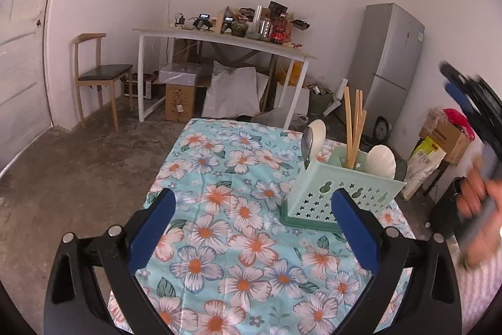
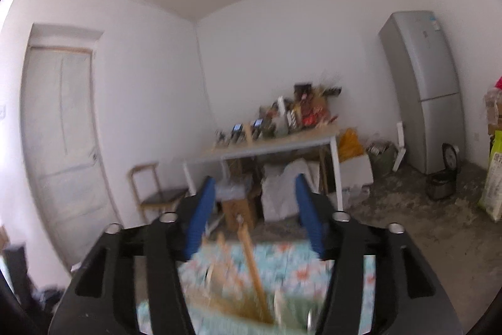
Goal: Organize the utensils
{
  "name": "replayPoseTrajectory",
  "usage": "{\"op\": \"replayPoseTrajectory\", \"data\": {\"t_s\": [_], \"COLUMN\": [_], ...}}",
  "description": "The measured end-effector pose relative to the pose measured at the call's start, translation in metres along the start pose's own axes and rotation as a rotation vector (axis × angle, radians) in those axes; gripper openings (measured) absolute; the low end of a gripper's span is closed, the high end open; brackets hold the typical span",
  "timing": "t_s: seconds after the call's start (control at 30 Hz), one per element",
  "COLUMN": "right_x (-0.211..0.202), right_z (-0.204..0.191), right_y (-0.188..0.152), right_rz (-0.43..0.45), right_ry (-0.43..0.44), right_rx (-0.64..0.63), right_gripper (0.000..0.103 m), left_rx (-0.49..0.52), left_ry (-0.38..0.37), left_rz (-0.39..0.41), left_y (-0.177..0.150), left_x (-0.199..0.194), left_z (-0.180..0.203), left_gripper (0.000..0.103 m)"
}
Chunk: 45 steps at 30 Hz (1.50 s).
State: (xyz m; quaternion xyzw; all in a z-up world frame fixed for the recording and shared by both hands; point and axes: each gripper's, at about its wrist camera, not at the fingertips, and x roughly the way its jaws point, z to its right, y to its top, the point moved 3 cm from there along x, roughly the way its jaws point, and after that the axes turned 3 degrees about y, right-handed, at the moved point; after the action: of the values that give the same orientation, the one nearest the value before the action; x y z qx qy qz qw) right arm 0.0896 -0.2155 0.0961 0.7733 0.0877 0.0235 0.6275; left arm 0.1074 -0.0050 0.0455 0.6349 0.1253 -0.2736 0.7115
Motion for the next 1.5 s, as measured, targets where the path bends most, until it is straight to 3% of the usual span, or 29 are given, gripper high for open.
{"op": "replayPoseTrajectory", "data": {"t_s": [0.13,0.27,0.43,0.73,1.0,1.23,1.5], "right_x": [-0.016,-0.027,-0.031,-0.057,-0.062,-0.054,-0.044], "right_z": [-0.013,-0.014,-0.008,-0.003,0.003,0.008,0.008], "right_y": [-0.037,-0.066,-0.085,-0.101,-0.115,-0.114,-0.113], "right_rz": [-0.181,-0.310,-0.408,-0.448,-0.473,-0.478,-0.487], "right_ry": [0.005,-0.064,-0.188,-0.385,-0.481,-0.503,-0.501], "right_rx": [-0.066,-0.068,-0.021,0.015,0.001,-0.020,-0.027], "right_gripper": [0.083,0.090,0.095,0.095,0.095,0.095,0.095], "left_rx": [0.018,0.029,0.123,0.162,0.141,0.114,0.079], "left_ry": [0.057,0.180,0.224,0.256,0.318,0.437,0.431], "left_rz": [-0.032,-0.051,-0.049,-0.064,-0.077,-0.099,-0.134], "left_y": [-0.004,-0.012,-0.019,-0.022,-0.022,-0.022,-0.021], "left_x": [-0.003,-0.006,-0.014,-0.013,-0.008,0.002,0.011], "left_z": [0.010,0.017,0.038,0.054,0.053,0.040,0.027], "left_gripper": [0.097,0.097,0.097,0.097,0.097,0.097,0.097]}}
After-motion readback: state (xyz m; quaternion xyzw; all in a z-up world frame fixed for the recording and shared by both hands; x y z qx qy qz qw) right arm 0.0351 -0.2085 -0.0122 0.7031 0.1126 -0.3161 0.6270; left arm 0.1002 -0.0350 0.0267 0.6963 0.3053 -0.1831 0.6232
